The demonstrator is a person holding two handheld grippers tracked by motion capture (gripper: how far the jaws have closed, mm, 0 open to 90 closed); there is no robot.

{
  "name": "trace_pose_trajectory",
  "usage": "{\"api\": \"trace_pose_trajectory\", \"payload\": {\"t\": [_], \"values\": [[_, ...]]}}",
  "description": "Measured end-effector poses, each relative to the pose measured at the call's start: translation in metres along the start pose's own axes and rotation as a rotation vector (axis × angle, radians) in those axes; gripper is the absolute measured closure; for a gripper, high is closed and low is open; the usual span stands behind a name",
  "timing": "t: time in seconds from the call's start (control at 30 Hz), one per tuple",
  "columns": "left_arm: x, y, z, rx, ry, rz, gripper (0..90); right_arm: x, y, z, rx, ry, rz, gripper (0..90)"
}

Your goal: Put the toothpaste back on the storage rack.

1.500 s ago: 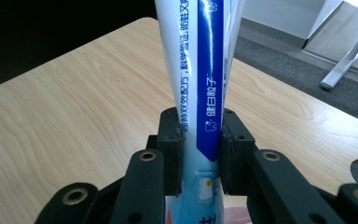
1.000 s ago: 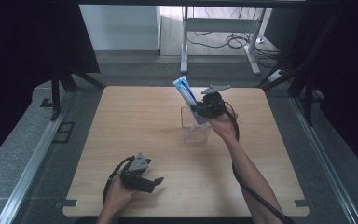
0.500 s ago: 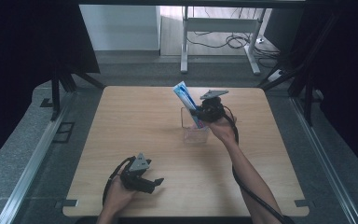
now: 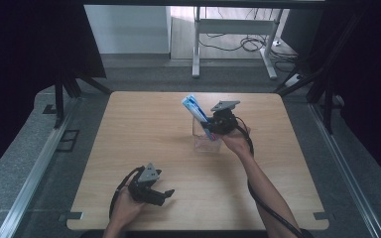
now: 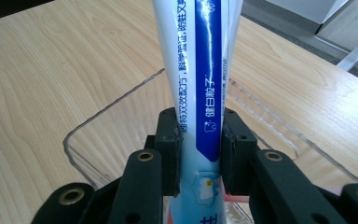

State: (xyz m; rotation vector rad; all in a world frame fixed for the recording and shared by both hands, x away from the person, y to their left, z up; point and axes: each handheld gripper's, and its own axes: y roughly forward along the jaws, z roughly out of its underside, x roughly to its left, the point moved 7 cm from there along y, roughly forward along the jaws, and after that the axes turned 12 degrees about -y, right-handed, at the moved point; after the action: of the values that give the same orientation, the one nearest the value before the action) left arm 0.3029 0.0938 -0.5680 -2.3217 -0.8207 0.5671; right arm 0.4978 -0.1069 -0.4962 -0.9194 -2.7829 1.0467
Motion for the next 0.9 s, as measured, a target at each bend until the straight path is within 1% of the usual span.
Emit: {"api": "trace_pose_trajectory", "payload": {"t": [0.1,0.13,0.2,0.4,0.57,0.7,0.8,0.87,0.9], "values": [[0.0003,0.0001,0.0002,0.002,0.002,-0.001,13.7,0.0014,0.0012,0.0020,0.010,0.000,-0.010,71.4],[0.0002,0.0003,0.0002,0.002,0.002,0.000,13.7,0.0022,0.0015,0.0029,0.019,-0.011,-0.010,71.2],[0.0001,0.0005,0.0002,0.002,0.001,-0.001,13.8,0.0033,0.0017,0.0038,0.029,-0.018,-0.006,71.0],[-0.0008,0.0012,0.0002,0.004,0.002,0.000,13.7,0.0044,0.0009,0.0055,0.041,-0.018,-0.016,70.2],[-0.0007,0.0015,0.0002,0.005,0.003,-0.003,13.7,0.0061,0.0006,0.0069,0.068,-0.024,-0.031,68.8],[-0.0009,0.0019,0.0004,0.011,0.008,-0.004,13.8,0.0073,-0.0006,0.0081,0.079,-0.034,-0.044,67.1],[-0.0015,0.0029,0.0005,0.011,0.006,-0.001,13.8,0.0085,-0.0025,0.0078,0.080,-0.028,-0.055,63.5],[-0.0017,0.0035,0.0005,0.011,0.004,-0.001,13.7,0.0081,-0.0038,0.0076,0.090,-0.025,-0.038,62.2],[-0.0019,0.0037,0.0007,0.013,0.004,-0.001,13.8,0.0082,-0.0044,0.0072,0.091,-0.019,-0.038,61.8]]}}
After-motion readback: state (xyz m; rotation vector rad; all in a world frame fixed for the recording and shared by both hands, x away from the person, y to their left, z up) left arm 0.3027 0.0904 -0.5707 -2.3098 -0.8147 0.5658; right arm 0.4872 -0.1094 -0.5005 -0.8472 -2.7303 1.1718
